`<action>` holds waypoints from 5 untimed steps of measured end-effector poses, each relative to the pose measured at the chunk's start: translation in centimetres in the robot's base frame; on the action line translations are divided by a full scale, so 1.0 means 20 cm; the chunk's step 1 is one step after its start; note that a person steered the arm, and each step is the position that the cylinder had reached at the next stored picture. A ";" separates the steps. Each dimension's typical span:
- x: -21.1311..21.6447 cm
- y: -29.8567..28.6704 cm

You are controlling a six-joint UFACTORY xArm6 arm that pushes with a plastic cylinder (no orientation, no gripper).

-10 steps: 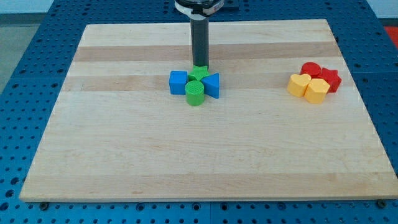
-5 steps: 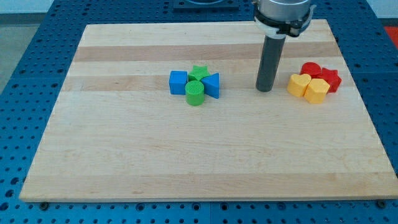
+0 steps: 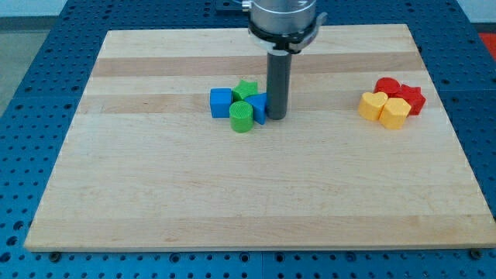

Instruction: Slightly push the triangle to the left

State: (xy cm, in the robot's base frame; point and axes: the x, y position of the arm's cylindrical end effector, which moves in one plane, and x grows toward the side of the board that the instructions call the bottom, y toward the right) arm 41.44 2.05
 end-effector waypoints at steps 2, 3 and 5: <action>-0.04 0.03; -0.28 0.25; -1.06 0.66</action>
